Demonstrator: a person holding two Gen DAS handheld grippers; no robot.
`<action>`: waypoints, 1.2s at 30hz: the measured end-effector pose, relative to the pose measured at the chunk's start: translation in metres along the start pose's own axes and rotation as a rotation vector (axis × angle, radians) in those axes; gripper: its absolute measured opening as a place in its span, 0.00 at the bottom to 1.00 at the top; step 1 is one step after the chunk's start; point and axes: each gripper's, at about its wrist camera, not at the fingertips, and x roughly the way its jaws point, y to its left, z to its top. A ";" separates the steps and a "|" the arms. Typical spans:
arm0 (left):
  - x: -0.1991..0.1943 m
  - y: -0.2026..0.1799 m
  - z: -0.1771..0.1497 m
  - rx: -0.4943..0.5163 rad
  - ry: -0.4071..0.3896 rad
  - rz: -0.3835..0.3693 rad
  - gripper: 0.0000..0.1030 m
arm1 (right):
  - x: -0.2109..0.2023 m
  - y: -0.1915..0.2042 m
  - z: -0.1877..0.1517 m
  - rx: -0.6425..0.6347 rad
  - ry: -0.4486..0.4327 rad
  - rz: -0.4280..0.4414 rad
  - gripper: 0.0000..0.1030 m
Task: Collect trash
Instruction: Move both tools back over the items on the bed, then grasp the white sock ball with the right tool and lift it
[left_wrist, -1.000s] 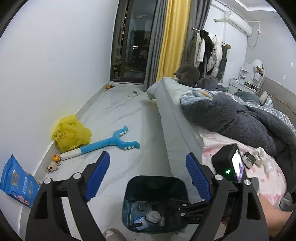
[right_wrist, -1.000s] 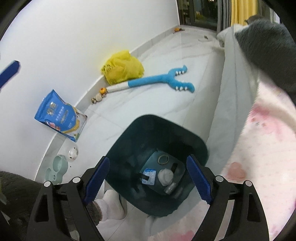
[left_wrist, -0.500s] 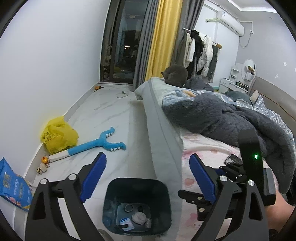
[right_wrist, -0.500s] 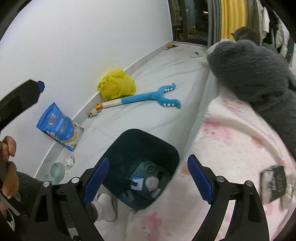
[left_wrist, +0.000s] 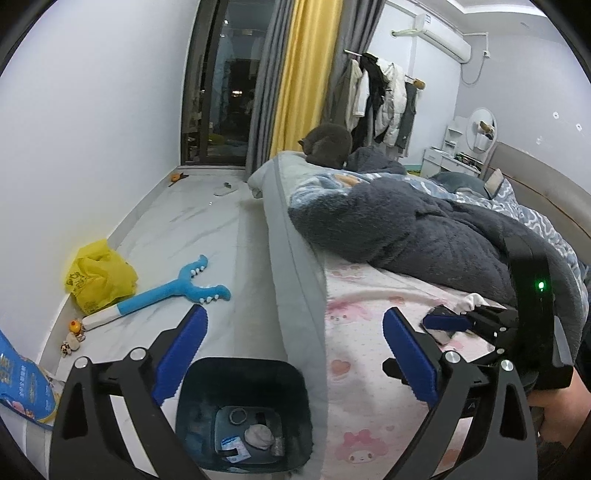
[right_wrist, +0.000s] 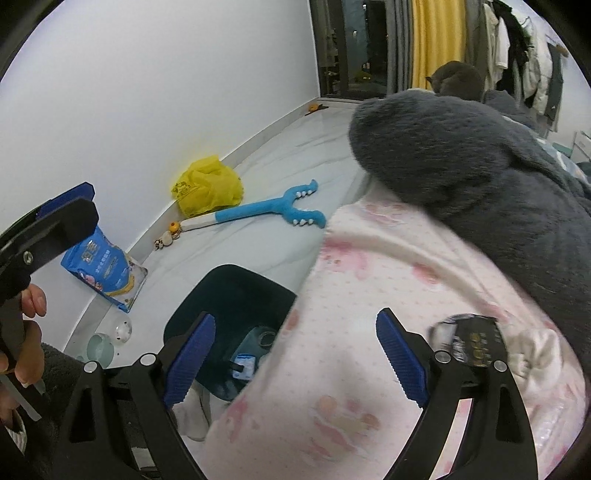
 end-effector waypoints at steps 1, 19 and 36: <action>0.001 -0.004 0.000 0.007 0.003 -0.009 0.95 | -0.002 -0.003 -0.001 -0.002 -0.002 -0.008 0.88; 0.028 -0.054 -0.001 0.100 0.054 -0.125 0.95 | -0.043 -0.069 -0.018 -0.010 -0.035 -0.117 0.88; 0.077 -0.095 -0.005 0.223 0.108 -0.223 0.95 | -0.073 -0.122 -0.032 -0.030 -0.076 -0.184 0.88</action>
